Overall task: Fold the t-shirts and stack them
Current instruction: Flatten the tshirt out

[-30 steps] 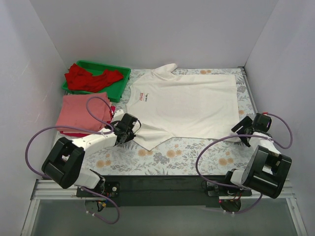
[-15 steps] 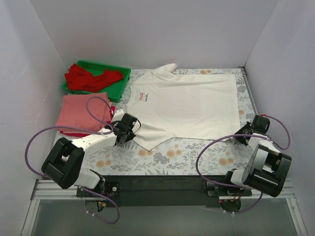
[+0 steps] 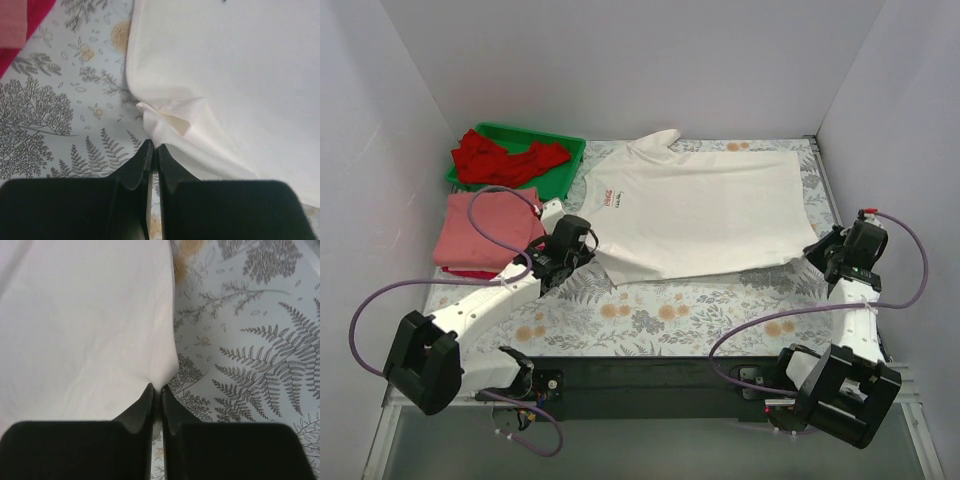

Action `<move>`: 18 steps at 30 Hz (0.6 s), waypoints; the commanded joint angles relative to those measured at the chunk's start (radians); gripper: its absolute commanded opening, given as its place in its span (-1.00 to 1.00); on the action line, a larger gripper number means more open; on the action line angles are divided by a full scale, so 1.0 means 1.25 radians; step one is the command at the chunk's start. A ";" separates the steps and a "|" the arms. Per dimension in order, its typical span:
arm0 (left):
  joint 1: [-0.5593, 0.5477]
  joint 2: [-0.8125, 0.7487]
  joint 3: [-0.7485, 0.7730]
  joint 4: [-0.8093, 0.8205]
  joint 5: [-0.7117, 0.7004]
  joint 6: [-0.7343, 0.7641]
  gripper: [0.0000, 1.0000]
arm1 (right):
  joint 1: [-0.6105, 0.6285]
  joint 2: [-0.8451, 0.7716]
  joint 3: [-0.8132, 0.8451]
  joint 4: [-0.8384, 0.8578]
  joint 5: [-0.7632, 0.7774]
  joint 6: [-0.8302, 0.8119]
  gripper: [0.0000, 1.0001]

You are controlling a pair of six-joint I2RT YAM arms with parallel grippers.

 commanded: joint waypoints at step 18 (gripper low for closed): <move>0.001 -0.156 0.588 0.079 -0.069 0.362 -1.00 | -0.001 -0.094 0.685 -0.273 0.114 -0.063 -0.97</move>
